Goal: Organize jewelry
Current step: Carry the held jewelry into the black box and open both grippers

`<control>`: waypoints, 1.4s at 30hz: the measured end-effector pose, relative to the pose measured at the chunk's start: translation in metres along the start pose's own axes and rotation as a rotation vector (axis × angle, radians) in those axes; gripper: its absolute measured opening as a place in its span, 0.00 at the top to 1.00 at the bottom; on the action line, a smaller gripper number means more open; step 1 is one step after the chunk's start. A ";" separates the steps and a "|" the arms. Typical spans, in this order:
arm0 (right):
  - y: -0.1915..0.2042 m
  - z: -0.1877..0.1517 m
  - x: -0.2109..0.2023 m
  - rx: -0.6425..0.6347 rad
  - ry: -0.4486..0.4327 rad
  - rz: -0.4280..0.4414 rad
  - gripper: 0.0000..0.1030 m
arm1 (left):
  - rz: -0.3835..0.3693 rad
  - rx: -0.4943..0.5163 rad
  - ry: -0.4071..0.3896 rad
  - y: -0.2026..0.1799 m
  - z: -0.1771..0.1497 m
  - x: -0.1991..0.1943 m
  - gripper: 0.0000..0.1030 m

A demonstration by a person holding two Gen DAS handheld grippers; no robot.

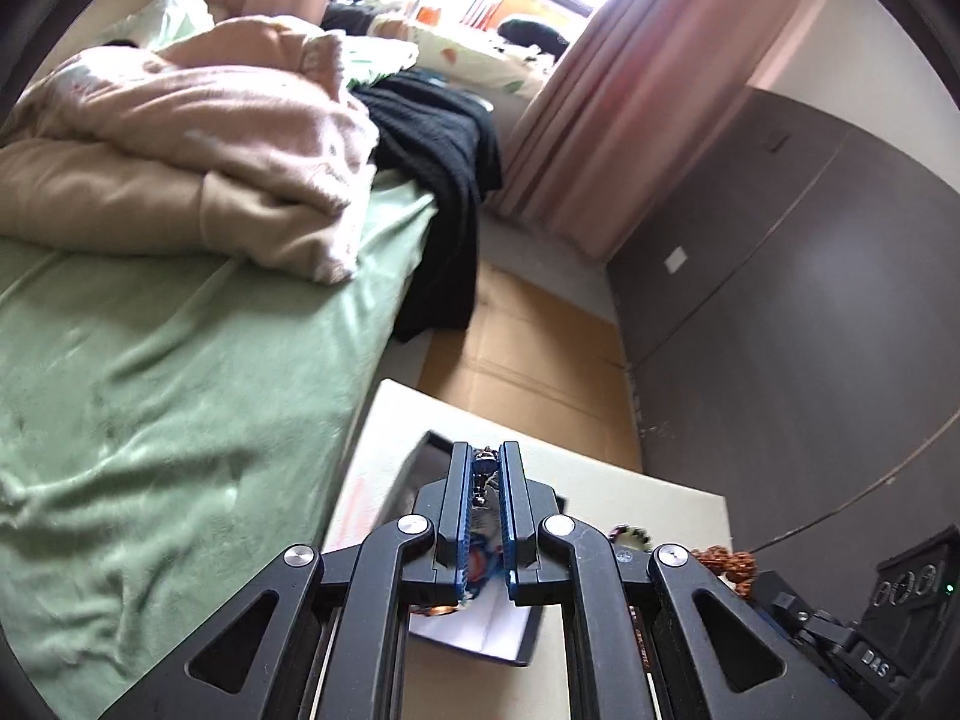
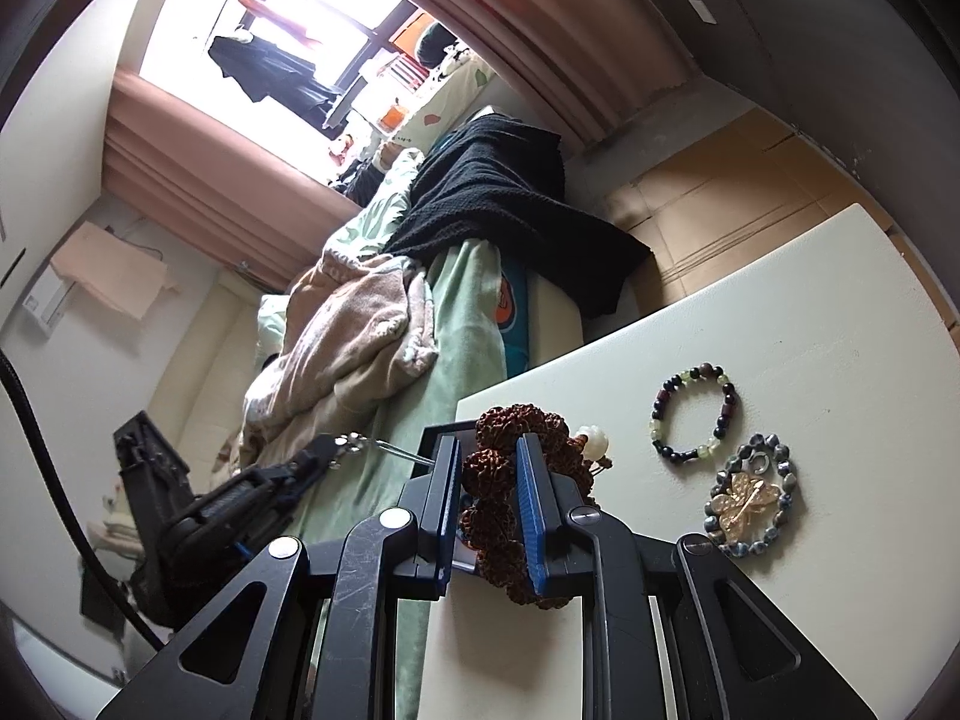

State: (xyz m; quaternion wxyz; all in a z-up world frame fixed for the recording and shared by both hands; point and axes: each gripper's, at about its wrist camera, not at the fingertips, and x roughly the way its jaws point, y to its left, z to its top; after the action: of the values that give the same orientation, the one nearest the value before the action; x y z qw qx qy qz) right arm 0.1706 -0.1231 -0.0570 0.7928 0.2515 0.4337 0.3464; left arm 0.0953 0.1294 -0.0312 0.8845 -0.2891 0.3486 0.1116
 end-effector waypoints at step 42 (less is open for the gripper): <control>0.046 -0.012 0.051 -0.049 0.024 0.027 0.48 | -0.013 -0.097 0.001 0.035 0.013 -0.018 0.50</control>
State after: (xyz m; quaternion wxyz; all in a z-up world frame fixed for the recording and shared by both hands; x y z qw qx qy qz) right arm 0.1645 -0.0540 -0.0570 0.7886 0.2337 0.4313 0.3708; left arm 0.0753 0.1656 -0.0262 0.8700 -0.3340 0.3413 0.1228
